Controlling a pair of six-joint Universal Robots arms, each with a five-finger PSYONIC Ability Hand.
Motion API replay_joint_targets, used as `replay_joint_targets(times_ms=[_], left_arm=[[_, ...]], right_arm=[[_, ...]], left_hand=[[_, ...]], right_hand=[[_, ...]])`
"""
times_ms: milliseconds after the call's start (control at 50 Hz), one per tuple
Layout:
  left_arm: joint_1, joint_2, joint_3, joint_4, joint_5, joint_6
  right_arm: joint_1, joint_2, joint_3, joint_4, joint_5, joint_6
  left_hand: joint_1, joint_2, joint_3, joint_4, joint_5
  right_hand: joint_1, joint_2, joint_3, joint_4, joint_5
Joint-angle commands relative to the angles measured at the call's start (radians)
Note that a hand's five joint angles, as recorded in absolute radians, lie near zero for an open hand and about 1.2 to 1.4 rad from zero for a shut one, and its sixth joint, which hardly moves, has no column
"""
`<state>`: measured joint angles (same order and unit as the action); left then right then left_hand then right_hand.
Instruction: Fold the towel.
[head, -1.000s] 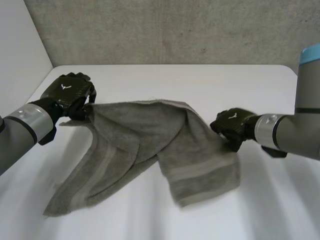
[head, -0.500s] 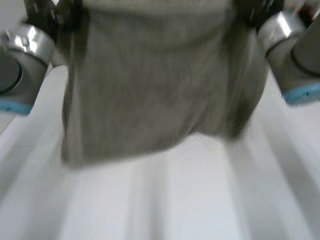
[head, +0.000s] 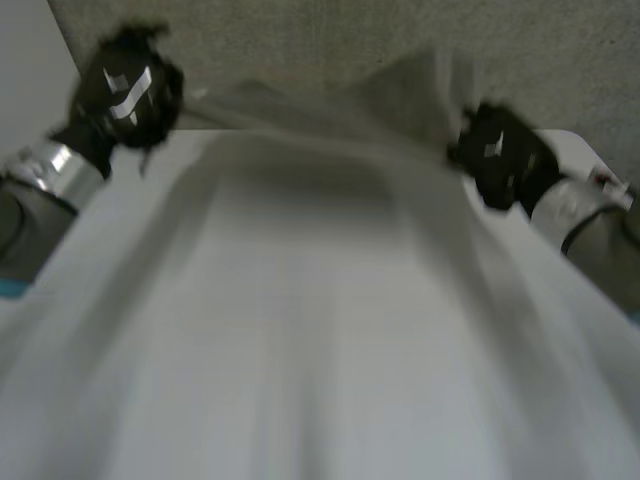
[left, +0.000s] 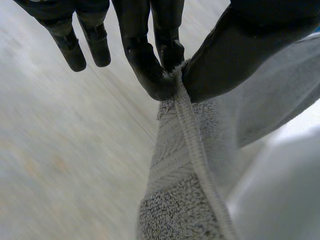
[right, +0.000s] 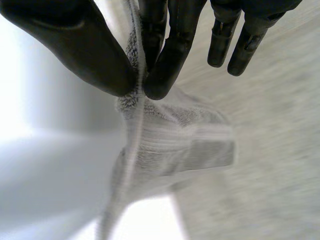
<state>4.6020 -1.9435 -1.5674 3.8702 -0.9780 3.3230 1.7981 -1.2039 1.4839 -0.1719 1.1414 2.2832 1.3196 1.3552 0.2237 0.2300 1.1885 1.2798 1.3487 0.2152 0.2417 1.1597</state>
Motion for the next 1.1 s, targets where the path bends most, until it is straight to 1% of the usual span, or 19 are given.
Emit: replay_joint_targets(times_ms=[20, 40, 60, 100, 120, 140, 160, 200, 320, 520, 640, 720, 760, 800, 860, 900, 920, 960, 1100], left_arm=[[-0.005, -0.106, -0.152, -0.081, 0.013, 0.234], [-0.011, -0.124, -0.167, -0.121, 0.013, 0.292], [-0.011, -0.124, -0.168, -0.121, 0.013, 0.293], [-0.023, -0.149, -0.181, -0.213, 0.012, 0.396], [-0.023, -0.149, -0.181, -0.213, 0.012, 0.397], [-0.023, -0.155, -0.184, -0.259, 0.013, 0.436], [-0.023, -0.155, -0.184, -0.259, 0.013, 0.437], [-0.020, -0.155, -0.184, -0.317, 0.013, 0.487], [-0.011, -0.129, -0.186, -0.348, 0.013, 0.498], [-0.006, -0.014, -0.238, -0.348, -0.002, 0.494], [-0.015, -0.008, -0.260, -0.347, -0.005, 0.494], [-0.020, -0.021, -0.269, -0.347, -0.034, 0.494], [-0.020, -0.023, -0.269, -0.345, -0.050, 0.492], [-0.022, -0.040, -0.267, -0.344, -0.077, 0.490], [-0.028, -0.060, -0.266, -0.341, -0.088, 0.486], [-0.040, -0.084, -0.263, -0.337, -0.100, 0.477], [-0.040, -0.084, -0.263, -0.337, -0.100, 0.477], [-0.045, -0.092, -0.263, -0.336, -0.111, 0.472], [-0.046, -0.098, -0.263, -0.334, -0.140, 0.472]], right_arm=[[-0.006, 0.102, 0.199, -0.012, -0.012, -0.100], [-0.006, 0.103, 0.199, -0.012, -0.012, -0.100], [-0.006, 0.115, 0.219, -0.012, -0.012, -0.108], [-0.006, 0.122, 0.234, -0.008, -0.012, -0.113], [-0.006, 0.122, 0.246, -0.006, -0.009, -0.113], [-0.006, 0.122, 0.246, -0.006, -0.009, -0.113], [-0.009, 0.122, 0.256, -0.006, -0.011, -0.108], [-0.014, 0.116, 0.260, -0.004, -0.011, -0.102], [-0.019, 0.050, 0.263, 0.002, -0.005, -0.090], [-0.032, -0.042, 0.269, 0.035, -0.008, -0.087], [-0.085, -0.091, 0.263, 0.063, -0.012, -0.068], [-0.100, -0.101, 0.260, 0.087, -0.022, -0.056], [-0.100, -0.101, 0.260, 0.097, -0.022, -0.050], [-0.099, -0.101, 0.266, 0.106, -0.025, -0.045], [-0.095, -0.101, 0.269, 0.107, -0.032, -0.036], [-0.094, -0.100, 0.269, 0.107, -0.038, -0.027], [-0.094, -0.100, 0.269, 0.107, -0.043, -0.018], [-0.094, -0.100, 0.268, 0.109, -0.045, -0.007], [-0.102, -0.100, 0.257, 0.109, -0.046, 0.027]], left_hand=[[0.077, 0.041, -0.049, -0.055, 0.033], [0.077, 0.041, -0.049, -0.055, 0.033], [0.077, 0.041, -0.049, -0.055, 0.033], [0.077, 0.041, -0.049, -0.055, 0.033], [0.077, 0.041, -0.049, -0.055, 0.033], [0.077, 0.041, -0.049, -0.055, 0.033], [0.077, 0.041, -0.049, -0.055, 0.033], [0.077, 0.041, -0.049, -0.055, 0.033], [0.077, 0.041, -0.049, -0.055, 0.033], [0.077, 0.041, -0.049, -0.055, 0.033], [0.077, 0.041, -0.049, -0.055, 0.033], [0.077, 0.041, -0.049, -0.055, 0.033], [0.024, -0.011, -0.049, -0.055, -0.019], [-0.122, -0.157, -0.049, -0.055, -0.165], [-0.214, -0.249, -0.049, -0.055, -0.257], [-0.357, -0.392, -0.049, -0.055, -0.400], [-0.357, -0.393, -0.049, -0.055, -0.401], [-0.486, -0.522, -0.049, -0.055, -0.530], [-0.595, -0.631, -0.049, -0.055, -0.638]], right_hand=[[0.116, 0.048, -0.041, -0.067, 0.062], [0.116, 0.048, -0.041, -0.067, 0.062], [0.116, 0.048, -0.041, -0.067, 0.062], [0.116, 0.048, -0.041, -0.067, 0.062], [0.116, 0.048, -0.041, -0.067, 0.062], [0.116, 0.048, -0.041, -0.067, 0.062], [0.116, 0.048, -0.041, -0.067, 0.062], [0.116, 0.048, -0.041, -0.067, 0.062], [0.116, 0.048, -0.041, -0.067, 0.062], [0.116, 0.048, -0.041, -0.067, 0.062], [0.116, 0.048, -0.041, -0.067, 0.062], [0.116, 0.048, -0.041, -0.067, 0.062], [0.116, 0.048, -0.041, -0.067, 0.062], [0.116, 0.048, -0.041, -0.067, 0.062], [0.116, 0.048, -0.041, -0.067, 0.062], [0.116, 0.048, -0.041, -0.067, 0.062], [0.116, 0.048, -0.041, -0.067, 0.062], [0.116, 0.048, -0.041, -0.067, 0.062], [0.116, 0.048, -0.041, -0.067, 0.062]])
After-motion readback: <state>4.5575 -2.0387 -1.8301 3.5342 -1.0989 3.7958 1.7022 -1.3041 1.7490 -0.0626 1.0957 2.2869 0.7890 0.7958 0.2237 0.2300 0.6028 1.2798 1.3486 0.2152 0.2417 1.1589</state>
